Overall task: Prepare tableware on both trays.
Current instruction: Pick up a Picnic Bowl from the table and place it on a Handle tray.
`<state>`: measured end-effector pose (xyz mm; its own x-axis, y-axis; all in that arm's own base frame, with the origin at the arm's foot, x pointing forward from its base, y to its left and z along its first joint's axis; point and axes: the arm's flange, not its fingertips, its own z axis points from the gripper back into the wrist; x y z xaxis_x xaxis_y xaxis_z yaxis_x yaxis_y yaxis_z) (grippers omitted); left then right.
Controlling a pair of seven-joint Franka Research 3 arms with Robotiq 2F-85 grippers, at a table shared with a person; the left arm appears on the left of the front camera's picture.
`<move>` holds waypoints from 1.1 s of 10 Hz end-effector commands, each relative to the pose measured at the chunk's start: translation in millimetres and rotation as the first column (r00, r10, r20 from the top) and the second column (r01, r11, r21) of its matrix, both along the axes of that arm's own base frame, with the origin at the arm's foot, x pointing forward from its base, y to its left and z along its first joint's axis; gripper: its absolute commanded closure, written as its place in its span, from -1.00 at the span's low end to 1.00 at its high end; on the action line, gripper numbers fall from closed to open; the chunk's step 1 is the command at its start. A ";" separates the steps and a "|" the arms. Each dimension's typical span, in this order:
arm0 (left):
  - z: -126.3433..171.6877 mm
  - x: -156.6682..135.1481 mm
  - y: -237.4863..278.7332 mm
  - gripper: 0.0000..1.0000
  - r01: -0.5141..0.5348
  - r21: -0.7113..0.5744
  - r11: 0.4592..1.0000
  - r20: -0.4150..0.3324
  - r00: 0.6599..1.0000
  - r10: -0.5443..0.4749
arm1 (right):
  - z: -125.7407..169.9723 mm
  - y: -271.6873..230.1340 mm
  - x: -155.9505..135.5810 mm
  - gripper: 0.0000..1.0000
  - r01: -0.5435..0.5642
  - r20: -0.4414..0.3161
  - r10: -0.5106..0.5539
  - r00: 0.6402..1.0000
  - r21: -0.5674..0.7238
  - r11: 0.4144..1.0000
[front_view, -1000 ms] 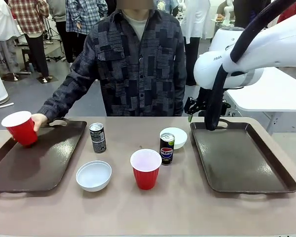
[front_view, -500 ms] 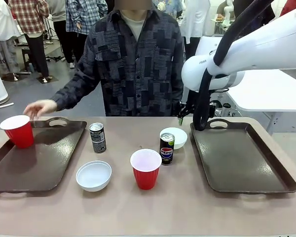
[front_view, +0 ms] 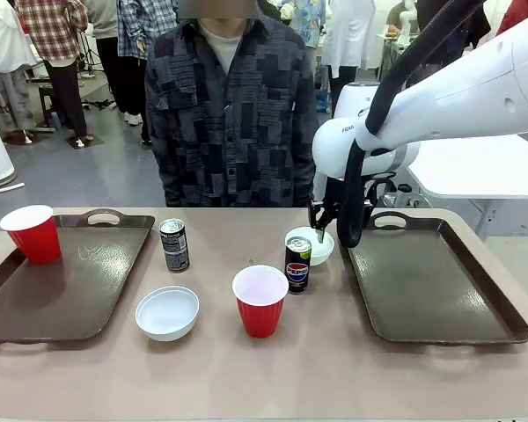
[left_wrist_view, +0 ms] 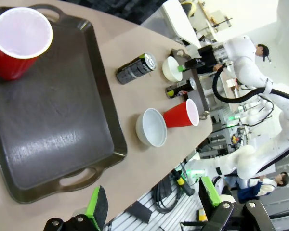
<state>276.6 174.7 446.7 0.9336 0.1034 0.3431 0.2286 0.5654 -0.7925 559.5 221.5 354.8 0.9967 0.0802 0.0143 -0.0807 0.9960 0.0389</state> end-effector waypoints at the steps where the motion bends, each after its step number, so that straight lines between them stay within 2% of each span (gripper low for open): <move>1: 0.0 0.0 0.2 -1.00 -0.008 -0.010 1.000 0.007 1.000 0.008 | -4.0 3.7 4.6 1.00 -0.024 -0.035 0.023 0.999 -0.030 0.999; 3: 0.0 0.0 0.2 -1.00 -0.008 -0.010 1.000 0.007 1.000 0.008 | -10.3 3.4 5.9 0.94 -0.023 -0.051 0.021 0.998 -0.038 0.999; 4: 0.0 0.0 0.2 -1.00 -0.008 -0.010 1.000 0.007 1.000 0.008 | -10.5 2.6 6.3 1.00 -0.021 -0.056 0.019 0.998 -0.036 0.999; 11: 0.0 0.0 0.2 -1.00 -0.008 -0.010 1.000 0.007 1.000 0.008 | -6.3 -3.1 9.5 1.00 0.013 -0.074 -0.015 0.997 -0.031 0.999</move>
